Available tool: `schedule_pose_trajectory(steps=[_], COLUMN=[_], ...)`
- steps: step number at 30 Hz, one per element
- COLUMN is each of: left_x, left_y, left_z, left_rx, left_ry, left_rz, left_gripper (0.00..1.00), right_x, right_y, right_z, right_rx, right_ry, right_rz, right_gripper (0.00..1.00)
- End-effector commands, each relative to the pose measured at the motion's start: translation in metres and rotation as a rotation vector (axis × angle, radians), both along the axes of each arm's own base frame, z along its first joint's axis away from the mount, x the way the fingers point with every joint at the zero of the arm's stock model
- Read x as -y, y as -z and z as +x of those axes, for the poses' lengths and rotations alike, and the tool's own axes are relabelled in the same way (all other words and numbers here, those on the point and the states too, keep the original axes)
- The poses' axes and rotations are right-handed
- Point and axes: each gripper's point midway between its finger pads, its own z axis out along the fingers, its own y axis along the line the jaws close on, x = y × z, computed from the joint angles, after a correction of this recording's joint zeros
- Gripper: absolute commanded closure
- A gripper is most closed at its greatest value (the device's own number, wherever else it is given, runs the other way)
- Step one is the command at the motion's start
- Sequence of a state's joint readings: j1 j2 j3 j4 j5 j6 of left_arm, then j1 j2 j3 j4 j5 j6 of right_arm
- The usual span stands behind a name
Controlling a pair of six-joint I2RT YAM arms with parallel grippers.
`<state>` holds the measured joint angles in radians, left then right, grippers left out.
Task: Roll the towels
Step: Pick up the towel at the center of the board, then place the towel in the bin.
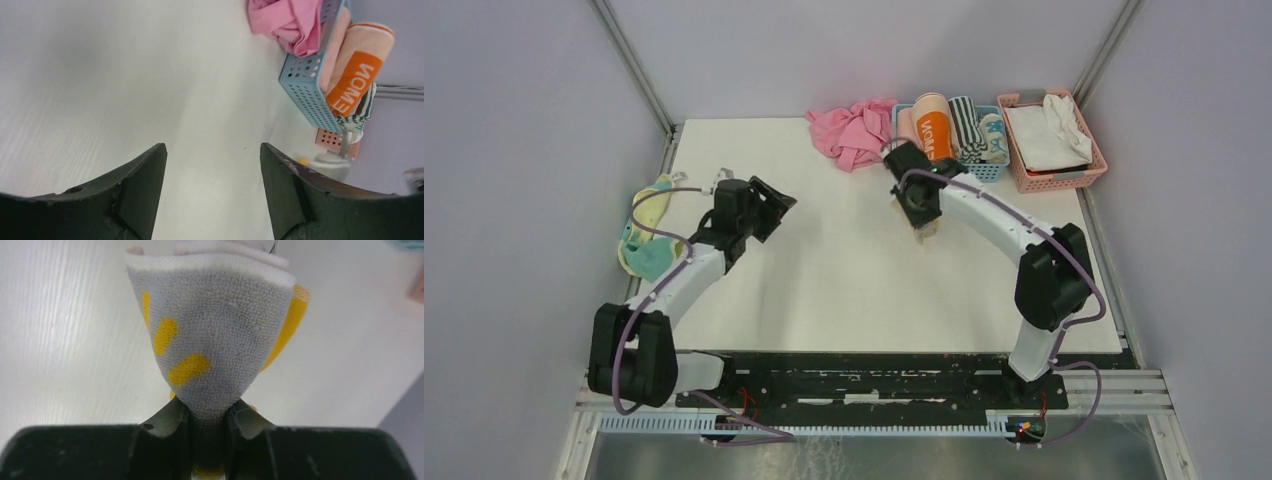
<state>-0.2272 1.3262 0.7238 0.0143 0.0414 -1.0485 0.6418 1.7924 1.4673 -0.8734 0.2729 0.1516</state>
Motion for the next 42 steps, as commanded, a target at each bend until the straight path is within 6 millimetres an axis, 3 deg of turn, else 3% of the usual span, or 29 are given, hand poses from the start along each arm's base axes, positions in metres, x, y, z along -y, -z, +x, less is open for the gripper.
schedule_pose_trajectory(steps=[1, 4, 9, 12, 17, 23, 30, 38, 42], left_x=[-0.044, -0.065, -0.089, -0.096, -0.106, -0.109, -0.108, -0.108, -0.108], left_y=[-0.039, -0.072, -0.114, -0.117, -0.105, -0.094, -0.093, -0.092, -0.089], left_z=[-0.017, -0.024, -0.035, -0.037, -0.036, -0.040, -0.043, -0.044, -0.044], left_rx=[-0.006, 0.032, 0.103, 0.116, 0.098, 0.072, 0.072, 0.073, 0.069], left_ry=[0.039, 0.029, 0.037, 0.064, 0.045, 0.057, 0.058, 0.061, 0.066], left_rz=[0.315, 0.438, 0.612, 0.692, 0.747, 0.769, 0.777, 0.776, 0.776], left_gripper=[0.23, 0.19, 0.14, 0.14, 0.13, 0.13, 0.13, 0.13, 0.13], right_x=[0.069, 0.112, 0.173, 0.196, 0.226, 0.211, 0.183, 0.175, 0.172], right_y=[-0.091, -0.125, -0.160, -0.161, -0.150, -0.116, -0.073, -0.045, -0.048], right_z=[0.061, 0.093, 0.144, 0.171, 0.206, 0.237, 0.252, 0.264, 0.271], right_rx=[0.198, 0.276, 0.375, 0.402, 0.447, 0.448, 0.370, 0.345, 0.367], right_ry=[0.142, 0.272, 0.413, 0.446, 0.518, 0.484, 0.430, 0.469, 0.494], right_rz=[-0.103, -0.132, -0.167, -0.184, -0.270, -0.193, -0.058, 0.057, 0.123], right_gripper=[1.00, 1.00, 1.00, 1.00, 1.00, 1.00, 0.98, 0.97, 0.94])
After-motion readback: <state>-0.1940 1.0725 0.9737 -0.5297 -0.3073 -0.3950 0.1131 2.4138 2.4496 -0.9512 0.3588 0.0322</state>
